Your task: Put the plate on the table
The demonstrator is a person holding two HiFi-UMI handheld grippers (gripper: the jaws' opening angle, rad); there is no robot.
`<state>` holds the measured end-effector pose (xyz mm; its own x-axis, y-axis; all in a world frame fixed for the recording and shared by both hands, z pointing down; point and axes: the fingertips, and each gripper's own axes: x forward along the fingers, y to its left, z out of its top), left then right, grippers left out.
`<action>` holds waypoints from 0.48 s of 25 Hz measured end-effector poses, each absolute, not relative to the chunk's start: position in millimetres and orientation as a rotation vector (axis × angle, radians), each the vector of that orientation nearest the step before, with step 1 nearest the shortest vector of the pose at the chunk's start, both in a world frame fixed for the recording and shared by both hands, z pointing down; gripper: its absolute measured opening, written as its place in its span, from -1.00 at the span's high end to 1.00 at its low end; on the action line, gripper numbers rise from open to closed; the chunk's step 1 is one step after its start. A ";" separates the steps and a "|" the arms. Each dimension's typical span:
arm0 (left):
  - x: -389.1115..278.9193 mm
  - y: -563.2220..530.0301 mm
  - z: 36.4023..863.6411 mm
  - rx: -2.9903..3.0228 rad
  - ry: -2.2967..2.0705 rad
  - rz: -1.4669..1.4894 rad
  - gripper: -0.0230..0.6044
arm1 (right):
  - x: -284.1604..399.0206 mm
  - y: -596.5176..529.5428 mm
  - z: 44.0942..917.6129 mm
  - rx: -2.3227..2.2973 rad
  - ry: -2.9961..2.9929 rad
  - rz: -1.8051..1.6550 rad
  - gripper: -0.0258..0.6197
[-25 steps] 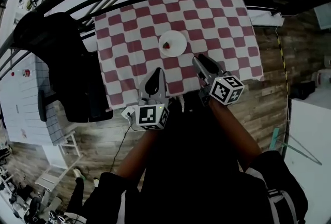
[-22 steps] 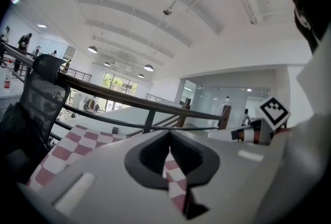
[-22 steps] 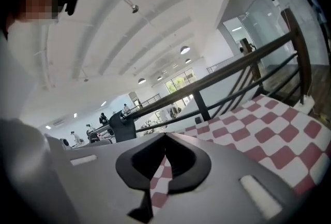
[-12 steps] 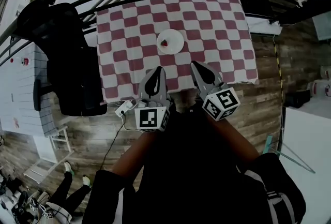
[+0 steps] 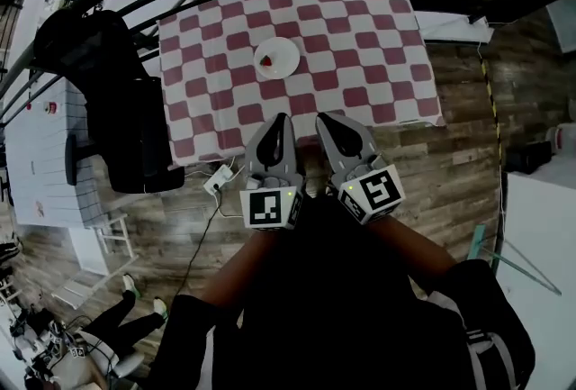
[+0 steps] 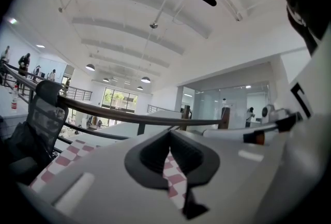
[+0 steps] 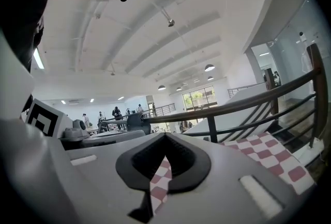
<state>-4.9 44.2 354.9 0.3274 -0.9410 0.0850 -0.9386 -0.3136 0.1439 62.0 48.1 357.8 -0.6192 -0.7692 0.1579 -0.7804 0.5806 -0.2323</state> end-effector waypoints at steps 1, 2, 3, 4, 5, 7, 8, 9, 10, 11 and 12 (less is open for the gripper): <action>2.6 49.1 354.4 2.429 -1.723 -0.013 0.90 | 68.6 52.8 357.8 1.364 -2.755 0.429 0.93; 8.8 54.6 354.7 2.442 -1.716 0.000 0.90 | 74.5 57.0 357.5 1.375 -2.754 0.421 0.93; 14.1 60.4 355.5 2.456 -1.712 0.016 0.90 | 80.1 61.0 356.6 1.385 -2.754 0.414 0.93; 18.6 65.9 355.8 2.467 -1.713 0.029 0.90 | 85.5 65.0 355.2 1.394 -2.756 0.410 0.93; 22.8 70.3 354.7 2.474 -1.719 0.034 0.90 | 90.7 69.3 353.6 1.400 -2.757 0.403 0.93; 30.3 76.2 350.9 2.485 -1.732 0.034 0.90 | 99.4 77.4 350.6 1.408 -2.761 0.389 0.93; 33.6 79.4 351.1 2.483 -1.732 0.037 0.90 | 102.9 81.3 349.4 1.411 -2.765 0.389 0.93; 36.8 83.6 352.0 2.475 -1.730 0.043 0.90 | 106.0 85.7 348.3 1.412 -2.770 0.395 0.93; 40.3 88.7 352.4 2.466 -1.727 0.055 0.90 | 108.9 90.7 347.3 1.409 -2.776 0.402 0.93; 44.0 94.6 352.4 2.463 -1.724 0.072 0.90 | 111.6 96.4 346.0 1.402 -2.783 0.405 0.93; 48.0 100.8 352.5 2.467 -1.720 0.087 0.90 | 114.0 102.2 344.3 1.392 -2.792 0.403 0.93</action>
<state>48.0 100.8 352.5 0.3478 -0.9295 0.1229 -0.9371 -0.3407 0.0757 114.0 102.2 344.3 -0.6086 -0.7859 0.1095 -0.7848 0.5758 -0.2293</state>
